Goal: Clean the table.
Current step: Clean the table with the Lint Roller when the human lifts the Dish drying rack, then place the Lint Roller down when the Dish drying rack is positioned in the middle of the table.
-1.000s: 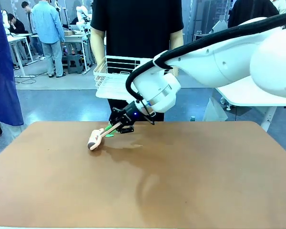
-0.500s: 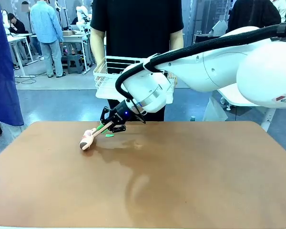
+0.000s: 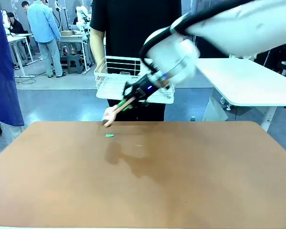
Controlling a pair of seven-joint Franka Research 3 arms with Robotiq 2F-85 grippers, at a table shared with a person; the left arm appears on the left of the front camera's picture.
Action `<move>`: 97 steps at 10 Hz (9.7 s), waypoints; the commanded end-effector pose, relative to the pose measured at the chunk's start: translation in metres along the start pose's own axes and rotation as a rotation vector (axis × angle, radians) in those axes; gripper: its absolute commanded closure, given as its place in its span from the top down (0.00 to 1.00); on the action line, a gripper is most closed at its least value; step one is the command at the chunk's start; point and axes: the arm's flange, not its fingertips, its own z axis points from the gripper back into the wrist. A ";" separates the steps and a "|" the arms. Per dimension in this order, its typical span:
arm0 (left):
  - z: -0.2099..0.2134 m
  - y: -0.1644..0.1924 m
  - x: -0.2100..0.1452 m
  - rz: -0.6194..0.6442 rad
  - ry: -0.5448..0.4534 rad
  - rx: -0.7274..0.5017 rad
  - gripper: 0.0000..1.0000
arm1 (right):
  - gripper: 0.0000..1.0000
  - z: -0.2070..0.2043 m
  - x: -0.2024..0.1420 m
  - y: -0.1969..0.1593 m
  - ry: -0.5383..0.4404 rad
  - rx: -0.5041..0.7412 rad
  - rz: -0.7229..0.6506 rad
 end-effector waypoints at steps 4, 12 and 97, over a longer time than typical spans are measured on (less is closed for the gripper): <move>0.003 -0.002 0.000 -0.004 -0.007 -0.002 1.00 | 0.21 0.125 -0.026 -0.072 -0.052 -0.159 0.001; 0.003 -0.002 0.000 -0.004 -0.007 -0.002 1.00 | 0.21 0.108 0.031 -0.086 0.001 -0.187 -0.043; 0.003 -0.002 0.000 -0.004 -0.007 -0.002 1.00 | 0.21 0.271 -0.188 -0.149 -0.088 -0.595 0.191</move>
